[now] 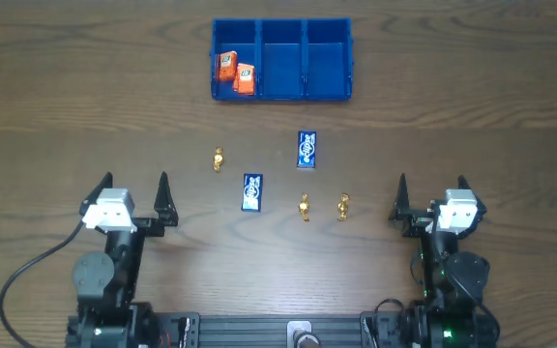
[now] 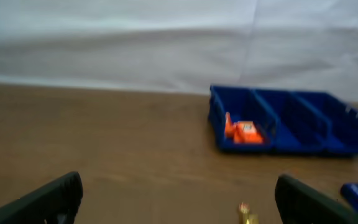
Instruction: Sort Candies Into Trays
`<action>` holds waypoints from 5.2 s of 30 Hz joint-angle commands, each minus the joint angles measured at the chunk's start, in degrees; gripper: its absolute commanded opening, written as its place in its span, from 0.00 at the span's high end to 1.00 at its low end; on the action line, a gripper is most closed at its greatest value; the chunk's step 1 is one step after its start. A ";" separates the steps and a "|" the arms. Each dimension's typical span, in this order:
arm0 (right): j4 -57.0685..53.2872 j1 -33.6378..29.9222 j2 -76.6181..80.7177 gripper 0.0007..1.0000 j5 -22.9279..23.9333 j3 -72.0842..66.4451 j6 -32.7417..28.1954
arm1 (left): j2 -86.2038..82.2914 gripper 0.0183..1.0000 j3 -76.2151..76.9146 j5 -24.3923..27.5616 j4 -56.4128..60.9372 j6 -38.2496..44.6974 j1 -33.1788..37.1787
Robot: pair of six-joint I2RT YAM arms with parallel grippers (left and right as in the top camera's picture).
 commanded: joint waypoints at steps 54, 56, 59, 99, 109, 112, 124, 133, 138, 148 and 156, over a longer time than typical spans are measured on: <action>-30.51 18.12 70.12 0.00 -12.00 65.70 10.75 | -2.49 0.00 -0.11 0.15 -8.81 1.03 0.37; -32.98 22.93 76.54 0.00 -8.24 69.99 13.64 | -2.49 0.00 -0.11 0.15 -8.81 1.03 0.37; -37.09 29.14 85.99 0.00 -5.31 75.89 17.66 | -2.49 0.00 -0.11 0.15 -8.81 1.03 0.37; -43.80 51.76 119.12 0.00 5.14 84.35 50.69 | -2.49 0.00 -0.11 0.15 -8.83 1.03 0.39; -43.76 51.49 119.45 0.13 5.60 84.32 50.69 | -2.49 0.00 -0.11 0.15 -8.83 1.03 0.39; -43.74 51.49 120.02 0.14 5.60 84.32 50.69 | -2.49 0.00 -0.11 0.15 -8.81 1.03 0.37; -42.93 51.49 120.93 0.60 5.14 84.32 50.66 | -2.49 0.00 -0.11 0.15 -8.81 1.03 0.37; -43.65 51.58 117.98 0.70 5.73 86.05 49.62 | -2.49 0.00 -0.11 0.15 -8.81 1.03 0.37; -46.69 49.42 110.29 0.69 11.13 90.79 42.82 | -2.49 0.00 -0.11 0.15 -8.83 1.03 0.37; -48.81 34.25 113.13 0.69 17.68 117.98 24.13 | -2.49 0.00 -0.11 0.15 -8.83 1.03 0.37; -34.88 30.14 123.69 0.70 14.69 119.21 21.86 | -2.49 0.00 -0.11 0.15 -8.81 1.03 0.37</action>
